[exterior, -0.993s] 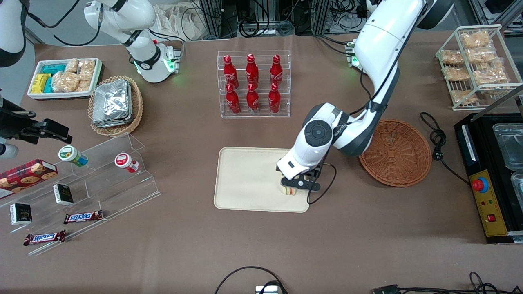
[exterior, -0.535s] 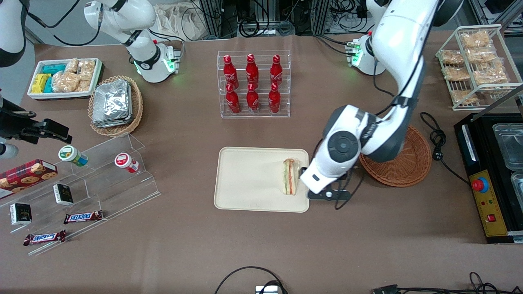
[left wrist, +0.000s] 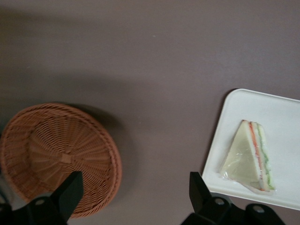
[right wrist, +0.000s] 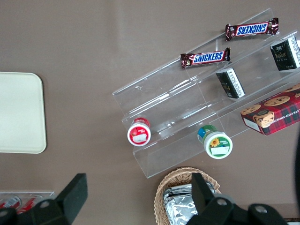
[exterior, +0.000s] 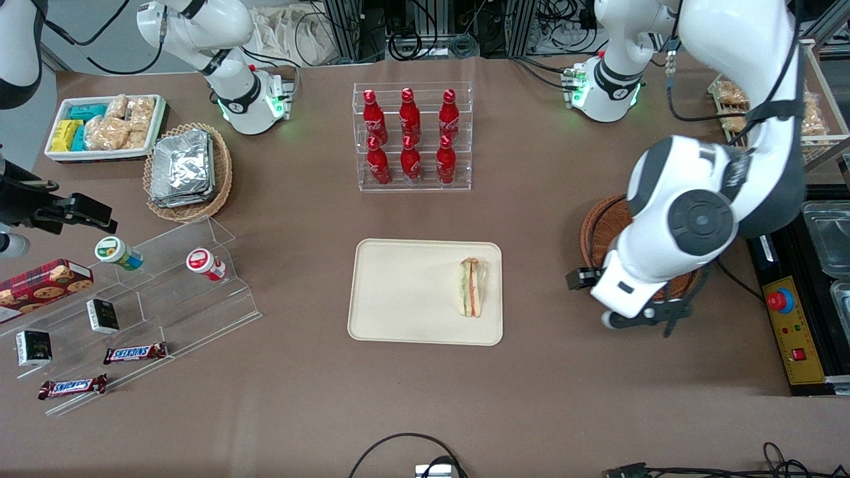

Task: Place sandwich from basket to tray

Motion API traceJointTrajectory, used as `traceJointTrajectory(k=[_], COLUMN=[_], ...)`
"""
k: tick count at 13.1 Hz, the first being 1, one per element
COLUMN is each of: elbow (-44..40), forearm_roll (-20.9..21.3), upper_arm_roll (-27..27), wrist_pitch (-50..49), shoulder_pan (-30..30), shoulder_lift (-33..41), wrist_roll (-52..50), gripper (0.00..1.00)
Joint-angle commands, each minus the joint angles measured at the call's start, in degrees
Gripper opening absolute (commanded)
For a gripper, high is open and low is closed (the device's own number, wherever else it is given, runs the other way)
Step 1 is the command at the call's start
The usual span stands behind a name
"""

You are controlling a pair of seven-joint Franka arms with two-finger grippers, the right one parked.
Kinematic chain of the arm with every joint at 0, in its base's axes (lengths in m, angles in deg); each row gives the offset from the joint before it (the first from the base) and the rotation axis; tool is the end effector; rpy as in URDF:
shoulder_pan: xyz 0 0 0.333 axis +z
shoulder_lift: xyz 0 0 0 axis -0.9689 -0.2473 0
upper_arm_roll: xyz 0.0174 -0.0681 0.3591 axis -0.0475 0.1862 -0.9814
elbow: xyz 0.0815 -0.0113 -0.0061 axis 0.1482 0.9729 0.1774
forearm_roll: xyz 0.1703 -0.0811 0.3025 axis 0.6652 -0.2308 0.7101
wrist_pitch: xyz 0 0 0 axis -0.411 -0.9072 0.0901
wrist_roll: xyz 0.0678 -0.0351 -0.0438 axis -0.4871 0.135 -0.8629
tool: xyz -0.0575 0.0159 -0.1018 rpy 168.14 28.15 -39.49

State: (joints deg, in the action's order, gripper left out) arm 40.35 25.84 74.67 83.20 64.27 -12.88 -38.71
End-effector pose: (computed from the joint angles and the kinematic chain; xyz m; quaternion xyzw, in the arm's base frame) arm 0.6277 -0.1878 0.5061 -0.9956 -0.0786 0.0441 0.0272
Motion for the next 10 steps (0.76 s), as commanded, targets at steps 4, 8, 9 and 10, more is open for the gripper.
traceJointTrajectory(k=[4, 8, 9, 10], elbow=[3.70, 8.64, 9.42, 10.74], forearm_roll=[-0.21, -0.29, -0.29, -0.12], upper_arm_roll=[0.73, 0.64, 0.64, 0.64], wrist_pitch=[-0.91, -1.52, -1.96, -2.31], shoulder_pan=[5.07, 9.03, 9.47, 10.00], shoulder_lift=[5.83, 12.51, 13.83, 15.76], wrist_roll=[0.36, 9.14, 10.72, 12.57], gripper=[1.00, 1.00, 1.00, 1.00])
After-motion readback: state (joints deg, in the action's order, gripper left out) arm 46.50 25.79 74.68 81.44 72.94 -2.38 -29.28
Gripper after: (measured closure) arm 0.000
